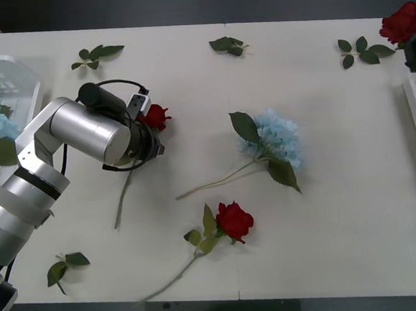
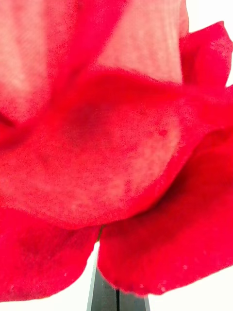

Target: Put the red flowers into the right box and the blue flowers into the left box

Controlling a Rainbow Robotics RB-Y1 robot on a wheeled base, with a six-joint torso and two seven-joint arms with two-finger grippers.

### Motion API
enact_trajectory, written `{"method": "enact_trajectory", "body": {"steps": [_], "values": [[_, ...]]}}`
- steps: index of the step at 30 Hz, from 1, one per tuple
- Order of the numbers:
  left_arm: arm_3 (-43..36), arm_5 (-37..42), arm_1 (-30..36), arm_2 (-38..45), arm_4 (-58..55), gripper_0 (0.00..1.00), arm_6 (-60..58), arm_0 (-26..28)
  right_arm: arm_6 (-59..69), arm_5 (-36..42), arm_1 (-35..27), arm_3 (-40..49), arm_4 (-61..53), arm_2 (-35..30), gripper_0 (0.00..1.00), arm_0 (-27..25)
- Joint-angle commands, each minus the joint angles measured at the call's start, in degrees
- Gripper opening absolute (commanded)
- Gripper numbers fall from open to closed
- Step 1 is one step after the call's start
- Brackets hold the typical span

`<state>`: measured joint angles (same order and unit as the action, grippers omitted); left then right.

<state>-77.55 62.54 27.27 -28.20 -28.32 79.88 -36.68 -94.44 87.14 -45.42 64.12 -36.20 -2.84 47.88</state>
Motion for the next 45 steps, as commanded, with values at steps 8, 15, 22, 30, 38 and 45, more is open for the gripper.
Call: {"method": "enact_trajectory", "body": {"steps": [8, 15, 22, 30, 38, 45], "values": [[4.2, -4.2, 0.6, -2.9, 0.5, 1.00, 1.4, -3.9, 0.6, -1.9, -7.3, -2.1, 1.9, -15.7, 0.00, -6.0], [4.4, -4.2, 0.7, -2.9, 0.6, 1.00, 1.5, -3.9, -1.1, -8.0, -9.5, -8.9, 3.2, -18.9, 0.00, -7.5], [5.2, -4.2, 0.7, -2.9, 0.6, 1.00, 1.7, -3.8, -2.9, -15.3, -10.2, -16.4, 3.4, -18.8, 0.00, -7.6], [5.3, -4.2, 0.7, -2.9, 0.4, 0.29, 1.2, -3.8, -4.3, -20.2, -10.2, -20.5, 3.5, -18.3, 0.00, -7.7], [5.3, -4.1, 0.7, -2.9, 0.4, 0.00, 0.9, -3.8, -4.6, -20.3, -10.2, -20.5, 3.5, -18.3, 0.60, -7.8], [5.2, -4.4, 1.3, -2.9, 0.3, 0.00, 0.7, -3.9, -5.3, -20.2, -10.2, -20.5, 1.6, -18.2, 1.00, -7.7]]}}
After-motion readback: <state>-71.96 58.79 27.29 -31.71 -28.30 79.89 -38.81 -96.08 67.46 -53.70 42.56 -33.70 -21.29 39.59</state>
